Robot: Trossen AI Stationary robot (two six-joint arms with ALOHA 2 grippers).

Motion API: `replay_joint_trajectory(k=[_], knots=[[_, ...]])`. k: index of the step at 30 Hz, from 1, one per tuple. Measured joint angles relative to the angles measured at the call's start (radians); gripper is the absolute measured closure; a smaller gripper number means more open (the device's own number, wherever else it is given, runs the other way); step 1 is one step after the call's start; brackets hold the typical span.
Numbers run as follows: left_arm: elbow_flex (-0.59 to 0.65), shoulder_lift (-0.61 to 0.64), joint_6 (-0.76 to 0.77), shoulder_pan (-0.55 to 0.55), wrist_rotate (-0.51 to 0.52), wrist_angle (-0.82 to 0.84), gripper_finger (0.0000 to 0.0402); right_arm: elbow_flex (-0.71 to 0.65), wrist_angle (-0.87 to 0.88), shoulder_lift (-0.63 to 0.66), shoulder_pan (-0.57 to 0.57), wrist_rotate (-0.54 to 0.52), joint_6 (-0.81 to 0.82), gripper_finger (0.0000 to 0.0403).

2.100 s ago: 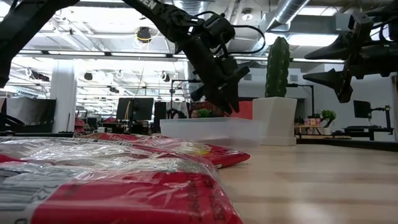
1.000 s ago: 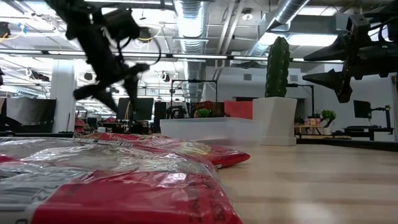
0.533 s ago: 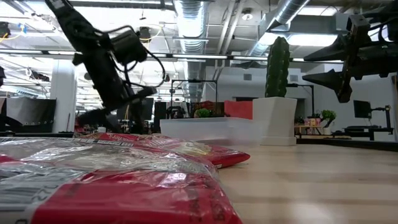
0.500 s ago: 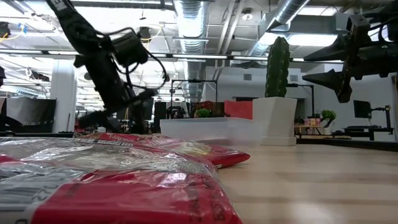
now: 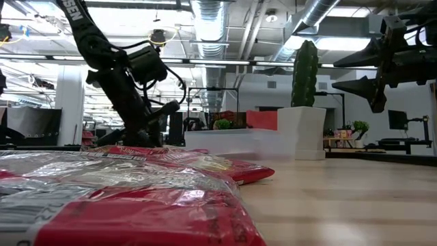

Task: Sort popcorn bags into baskets
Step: Put the red popcorn bag into the transparent bin

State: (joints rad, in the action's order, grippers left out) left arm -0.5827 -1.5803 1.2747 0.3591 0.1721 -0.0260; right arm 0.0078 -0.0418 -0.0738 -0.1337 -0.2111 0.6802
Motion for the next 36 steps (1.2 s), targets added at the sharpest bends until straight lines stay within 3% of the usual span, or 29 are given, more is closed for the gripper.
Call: replay_joint_trajectory(k=[7, 13, 17, 21, 28, 36], knots=[[0.004, 0.067, -0.003, -0.017, -0.113, 0.060, 0.0400, 0.000, 0.000, 0.000, 0.000, 0.000, -0.009, 0.0143], [0.006, 0.247, -0.001, -0.038, -0.108, 0.249, 0.0401, 0.000, 0.000, 0.000, 0.000, 0.000, -0.013, 0.0143], [0.003, 0.375, -0.023, -0.047, -0.112, 0.281, 0.0401, 0.000, 0.000, 0.000, 0.000, 0.000, -0.027, 0.0143], [-0.078, 0.437, -0.122, -0.042, -0.097, 0.371, 0.0401, 0.000, 0.000, 0.000, 0.000, -0.001, -0.027, 0.0143], [-0.335, 0.385, -0.380, -0.005, -0.081, 0.594, 0.0401, 0.000, 0.000, 0.000, 0.000, -0.002, -0.027, 0.0143], [-0.626, 0.143, -0.729, 0.078, -0.166, 0.654, 0.0401, 0.000, 0.000, 0.000, 0.000, -0.004, -0.027, 0.0143]])
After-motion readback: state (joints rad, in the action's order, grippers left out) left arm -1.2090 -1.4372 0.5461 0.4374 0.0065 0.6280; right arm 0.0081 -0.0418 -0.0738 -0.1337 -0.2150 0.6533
